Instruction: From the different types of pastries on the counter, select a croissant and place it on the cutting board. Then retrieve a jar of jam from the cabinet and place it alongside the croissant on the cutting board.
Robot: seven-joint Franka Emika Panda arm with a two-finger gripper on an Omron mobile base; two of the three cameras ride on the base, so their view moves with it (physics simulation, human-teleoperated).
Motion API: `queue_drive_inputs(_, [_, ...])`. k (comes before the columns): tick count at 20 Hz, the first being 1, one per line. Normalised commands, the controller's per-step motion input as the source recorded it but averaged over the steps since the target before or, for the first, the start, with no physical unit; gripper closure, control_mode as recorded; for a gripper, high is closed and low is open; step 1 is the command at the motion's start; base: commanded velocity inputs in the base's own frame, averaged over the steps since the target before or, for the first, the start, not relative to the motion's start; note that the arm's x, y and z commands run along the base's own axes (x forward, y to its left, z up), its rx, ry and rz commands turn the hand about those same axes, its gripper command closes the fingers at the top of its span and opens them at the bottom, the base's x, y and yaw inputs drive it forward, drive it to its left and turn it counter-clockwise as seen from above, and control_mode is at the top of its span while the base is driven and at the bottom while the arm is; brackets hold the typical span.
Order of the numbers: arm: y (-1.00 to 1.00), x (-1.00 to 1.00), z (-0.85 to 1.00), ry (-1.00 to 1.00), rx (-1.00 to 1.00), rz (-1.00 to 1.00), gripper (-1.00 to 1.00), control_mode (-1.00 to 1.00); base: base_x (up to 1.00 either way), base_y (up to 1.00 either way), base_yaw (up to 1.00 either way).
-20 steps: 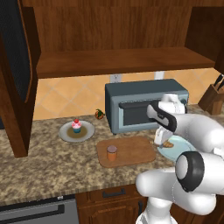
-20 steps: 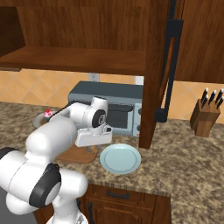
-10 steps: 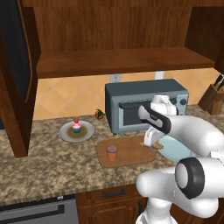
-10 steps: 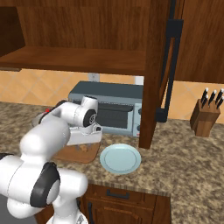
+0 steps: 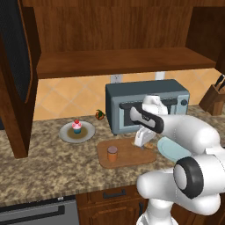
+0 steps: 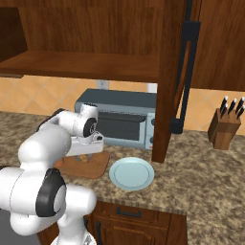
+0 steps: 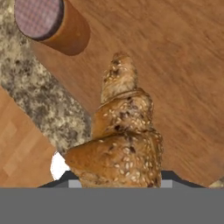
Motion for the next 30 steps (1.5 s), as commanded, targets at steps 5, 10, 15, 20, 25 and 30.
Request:
queue_drive_inputs(5, [0.19,0.02,-0.10,-0.07,0.00,0.00,1.00,-1.00,0.00,0.00,0.00])
queue_drive_inputs(10, [0.19,0.00,-0.03,-0.02,0.00,0.00,1.00,-1.00,0.00,0.00,0.00])
queue_drive_inputs(15, [0.06,0.20,-0.08,-0.12,-0.02,0.05,1.00,-1.00,0.00,0.00,0.00])
queue_drive_inputs(20, [0.04,0.25,-0.19,-0.11,-0.03,0.06,1.00,-1.00,0.00,0.00,0.00])
queue_drive_inputs(25, [0.06,0.21,-0.30,-0.11,-0.04,0.04,1.00,-1.00,0.00,0.00,0.00])
queue_drive_inputs(30, [0.05,0.13,-0.28,-0.09,-0.04,0.03,1.00,-1.00,0.00,0.00,0.00])
